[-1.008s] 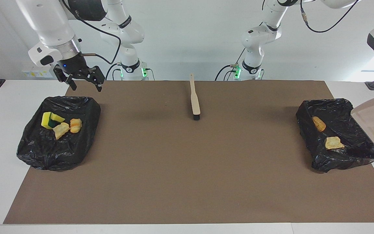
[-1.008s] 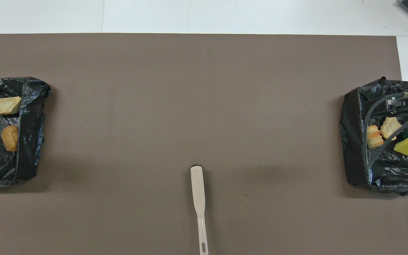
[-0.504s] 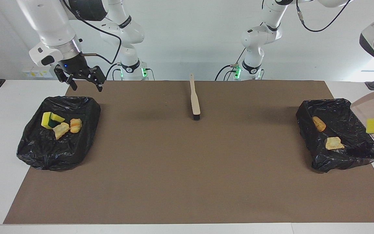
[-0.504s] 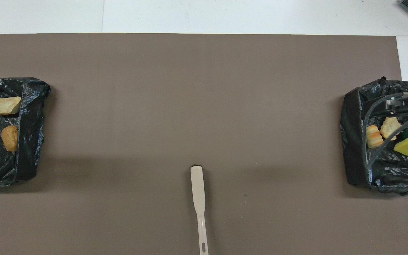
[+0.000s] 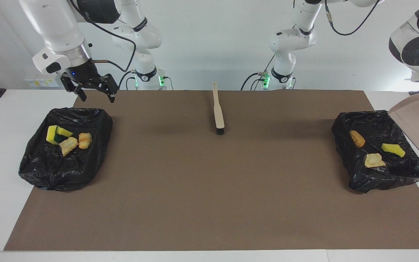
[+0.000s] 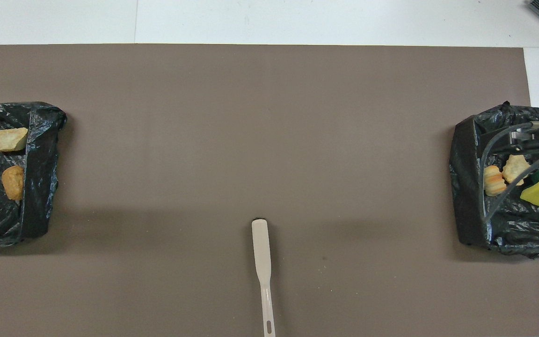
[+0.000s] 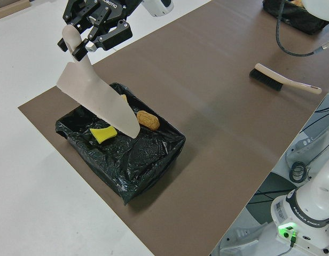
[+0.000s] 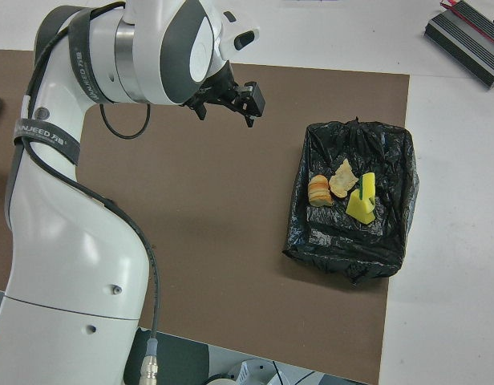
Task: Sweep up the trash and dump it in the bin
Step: 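Tip the dustpan over the black bag again with the left gripper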
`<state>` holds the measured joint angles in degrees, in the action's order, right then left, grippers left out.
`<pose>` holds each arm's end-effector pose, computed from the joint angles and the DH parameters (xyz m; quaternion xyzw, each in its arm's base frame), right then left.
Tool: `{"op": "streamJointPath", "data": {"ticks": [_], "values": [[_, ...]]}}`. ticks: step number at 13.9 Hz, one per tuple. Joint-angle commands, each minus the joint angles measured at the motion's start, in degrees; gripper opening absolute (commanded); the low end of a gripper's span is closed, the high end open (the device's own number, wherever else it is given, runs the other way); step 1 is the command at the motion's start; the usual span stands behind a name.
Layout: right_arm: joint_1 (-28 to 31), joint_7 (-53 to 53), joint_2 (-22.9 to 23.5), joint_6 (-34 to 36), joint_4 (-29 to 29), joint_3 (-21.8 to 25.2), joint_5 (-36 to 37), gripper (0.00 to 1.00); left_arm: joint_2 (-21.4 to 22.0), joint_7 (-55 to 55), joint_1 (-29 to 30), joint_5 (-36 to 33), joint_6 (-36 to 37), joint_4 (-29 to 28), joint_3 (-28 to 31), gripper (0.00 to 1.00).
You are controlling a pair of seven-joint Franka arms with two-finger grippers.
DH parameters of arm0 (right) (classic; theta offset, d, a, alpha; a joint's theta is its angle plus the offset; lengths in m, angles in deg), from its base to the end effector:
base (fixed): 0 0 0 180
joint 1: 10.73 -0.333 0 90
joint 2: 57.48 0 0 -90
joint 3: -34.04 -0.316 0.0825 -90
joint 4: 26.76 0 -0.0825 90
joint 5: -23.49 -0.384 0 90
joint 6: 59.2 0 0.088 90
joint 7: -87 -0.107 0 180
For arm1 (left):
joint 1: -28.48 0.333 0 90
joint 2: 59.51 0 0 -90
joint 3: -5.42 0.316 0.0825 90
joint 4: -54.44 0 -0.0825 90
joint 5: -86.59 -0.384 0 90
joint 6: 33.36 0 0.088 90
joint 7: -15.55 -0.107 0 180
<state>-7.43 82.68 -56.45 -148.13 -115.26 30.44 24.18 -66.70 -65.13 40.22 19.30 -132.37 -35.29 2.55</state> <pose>0.5583 0.0013 0.6252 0.9994 -0.0352 -0.0050 0.0057 0.5904 0.1800 0.6237 -0.6307 0.5511 0.3737 0.3985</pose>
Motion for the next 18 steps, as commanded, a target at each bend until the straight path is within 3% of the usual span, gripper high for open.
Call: {"op": "streamJointPath", "data": {"ticks": [1,9,14,18], "values": [[0.4,0.4,-1.3,-1.7,-1.9,-0.1,-0.9,1.00,1.8,0.7,0.2,6.3,0.0,-0.6,0.3,0.00],[0.4,0.4,-1.3,-1.7,-1.9,-0.1,-1.0,1.00,2.1,2.3,0.8,31.7,2.1,-0.4,1.0,0.00],[0.4,0.4,-1.3,-1.7,-1.9,-0.2,-1.0,1.00,3.8,14.1,-1.7,39.7,5.9,-2.8,0.4,0.00],[0.4,0.4,-1.3,-1.7,-1.9,-0.2,-0.9,1.00,5.6,32.0,-10.1,44.6,7.3,-6.8,0.4,0.00]]}}
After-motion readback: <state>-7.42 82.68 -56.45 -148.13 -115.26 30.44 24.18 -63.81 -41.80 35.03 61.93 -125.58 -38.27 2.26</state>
